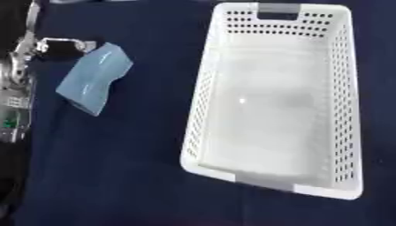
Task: Pick up objects on the table and place them in the box.
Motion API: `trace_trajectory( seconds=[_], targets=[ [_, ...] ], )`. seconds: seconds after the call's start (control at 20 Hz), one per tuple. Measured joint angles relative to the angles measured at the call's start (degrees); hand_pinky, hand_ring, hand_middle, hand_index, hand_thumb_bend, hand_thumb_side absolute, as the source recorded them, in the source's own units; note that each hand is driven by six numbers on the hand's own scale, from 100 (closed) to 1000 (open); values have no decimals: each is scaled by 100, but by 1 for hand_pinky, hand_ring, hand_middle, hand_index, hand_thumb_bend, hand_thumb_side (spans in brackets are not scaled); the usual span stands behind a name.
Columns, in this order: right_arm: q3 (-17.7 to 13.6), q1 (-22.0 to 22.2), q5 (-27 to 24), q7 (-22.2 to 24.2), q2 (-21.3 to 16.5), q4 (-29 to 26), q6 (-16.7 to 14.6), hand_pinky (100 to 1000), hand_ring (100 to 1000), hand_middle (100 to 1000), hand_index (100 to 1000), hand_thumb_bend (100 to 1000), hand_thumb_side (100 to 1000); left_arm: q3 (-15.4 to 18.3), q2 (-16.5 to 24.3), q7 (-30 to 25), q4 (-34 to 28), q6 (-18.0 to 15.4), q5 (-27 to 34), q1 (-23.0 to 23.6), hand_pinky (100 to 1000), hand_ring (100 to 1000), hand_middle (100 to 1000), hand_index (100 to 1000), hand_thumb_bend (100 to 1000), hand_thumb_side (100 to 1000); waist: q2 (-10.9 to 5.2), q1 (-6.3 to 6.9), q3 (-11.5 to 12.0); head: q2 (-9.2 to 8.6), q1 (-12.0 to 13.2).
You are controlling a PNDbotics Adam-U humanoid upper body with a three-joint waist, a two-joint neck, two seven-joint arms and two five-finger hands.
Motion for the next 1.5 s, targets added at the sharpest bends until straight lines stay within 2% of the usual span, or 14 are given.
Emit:
trace_trajectory(
  seconds=[0.15,0.25,0.45,0.5,0.55,0.6,0.65,0.7,0.75,0.8,1.0,1.25,1.5],
  targets=[
    [-2,0,-16,0,0,0,0,827,741,832,988,100,810,-32,-22,-489,12,-104,-204,4,950,985,987,1000,854,300,0,-2,0,0,0],
    [-6,0,-20,0,0,0,0,826,741,832,988,100,809,-37,-56,-824,21,-176,-306,7,972,989,999,1000,854,336,0,-3,0,0,0],
    [-31,0,-36,0,0,0,4,826,741,832,988,100,809,-79,-172,-1385,8,-361,-308,30,937,958,986,1000,872,371,-1,-8,0,0,0],
    [-32,0,-40,-2,0,0,6,826,741,832,988,100,808,-90,-210,-1482,-2,-413,-237,33,907,940,973,1000,827,404,-1,-11,0,0,0],
    [-32,0,-42,-6,0,0,10,826,741,832,988,100,808,-99,-247,-1568,-2,-469,-131,48,907,940,973,1000,827,404,-1,-13,1,0,0],
    [-33,0,-44,-8,0,0,12,826,741,832,987,100,808,-99,-291,-1639,3,-516,14,59,885,926,964,1000,751,446,-1,-14,5,0,0],
    [-33,0,-47,-8,0,0,12,826,741,832,987,100,808,-97,-331,-1703,14,-553,152,78,889,928,966,1000,766,438,-1,-14,11,0,0],
    [-33,0,-48,-8,0,0,12,827,741,832,988,100,807,-90,-373,-1756,34,-585,264,107,862,909,958,1000,683,482,-2,-14,13,0,0],
    [-34,0,-49,-8,0,0,12,827,741,832,988,100,807,-65,-421,-1796,46,-600,342,128,865,912,960,1000,691,479,-2,-18,17,0,0],
    [-35,0,-49,-8,0,0,11,827,741,832,989,100,804,-42,-468,-1822,53,-598,375,149,834,891,948,1000,647,495,-2,-22,27,0,0],
    [-43,0,-46,-8,0,0,4,826,740,832,986,100,804,50,-700,-1874,50,-447,264,160,813,876,936,1000,628,496,-2,-36,63,0,0],
    [-68,0,-48,-2,2,0,-6,825,740,831,985,100,804,187,-961,-1794,36,-85,-293,202,846,891,941,1000,745,454,-1,-72,86,0,0],
    [-68,-1,-51,-2,2,0,-9,824,740,831,982,100,805,265,-1001,-1664,121,161,-894,223,863,896,943,1000,736,480,0,-73,88,0,0]
  ],
)
